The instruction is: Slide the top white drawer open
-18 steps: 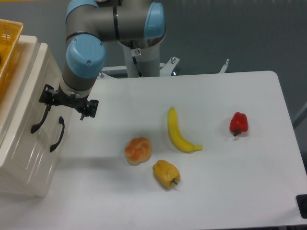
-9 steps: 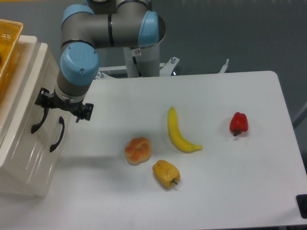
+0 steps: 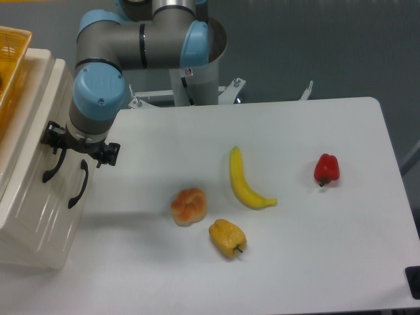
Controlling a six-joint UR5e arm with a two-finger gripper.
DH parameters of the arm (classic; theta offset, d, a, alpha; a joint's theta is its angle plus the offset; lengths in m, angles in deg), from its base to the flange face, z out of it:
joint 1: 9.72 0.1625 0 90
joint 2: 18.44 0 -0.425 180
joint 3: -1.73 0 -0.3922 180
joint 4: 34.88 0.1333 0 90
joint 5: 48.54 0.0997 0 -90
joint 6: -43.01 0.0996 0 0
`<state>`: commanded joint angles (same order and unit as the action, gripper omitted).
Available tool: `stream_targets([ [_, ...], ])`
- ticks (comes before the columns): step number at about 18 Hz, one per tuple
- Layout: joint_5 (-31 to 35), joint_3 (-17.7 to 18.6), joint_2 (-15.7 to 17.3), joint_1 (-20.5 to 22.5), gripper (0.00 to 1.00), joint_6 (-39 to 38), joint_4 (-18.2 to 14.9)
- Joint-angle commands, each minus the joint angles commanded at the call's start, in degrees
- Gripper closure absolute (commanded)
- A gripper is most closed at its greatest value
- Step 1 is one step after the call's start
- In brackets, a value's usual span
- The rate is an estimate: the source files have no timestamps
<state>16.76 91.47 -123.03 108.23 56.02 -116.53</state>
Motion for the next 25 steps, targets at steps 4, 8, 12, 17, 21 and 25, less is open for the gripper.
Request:
stream_targets([
  [4, 0.0, 0.0, -1.0, -0.3, 0.00, -0.1, 0.4],
  [8, 0.1, 0.0, -1.5, -0.3, 0.00, 0.0, 0.4],
  [12, 0.3, 0.0, -1.8, -0.3, 0.00, 0.1, 0.4],
  [17, 1.0, 0.0, -1.8, 0.3, 0.00, 0.4, 0.7],
  [21, 2.6, 0.0, -1.8, 0.6, 0.00, 0.6, 0.6],
  [25, 2.7, 0.0, -1.7, 1.7, 0.00, 0.8, 0.7],
])
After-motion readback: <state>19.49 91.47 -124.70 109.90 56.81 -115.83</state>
